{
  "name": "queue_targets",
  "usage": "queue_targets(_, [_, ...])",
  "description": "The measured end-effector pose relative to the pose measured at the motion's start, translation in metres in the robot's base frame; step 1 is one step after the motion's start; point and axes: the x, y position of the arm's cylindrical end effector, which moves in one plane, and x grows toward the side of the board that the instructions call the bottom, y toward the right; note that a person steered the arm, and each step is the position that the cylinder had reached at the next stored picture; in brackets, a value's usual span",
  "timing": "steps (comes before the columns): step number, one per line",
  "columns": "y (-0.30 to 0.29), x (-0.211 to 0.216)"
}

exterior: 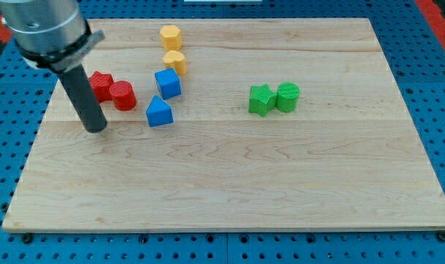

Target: Move the red blocks vertically to each other

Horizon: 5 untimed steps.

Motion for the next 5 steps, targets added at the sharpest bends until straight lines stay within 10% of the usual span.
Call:
queue_targets(2, [0.077, -0.006])
queue_targets(5, [-0.001, -0.061])
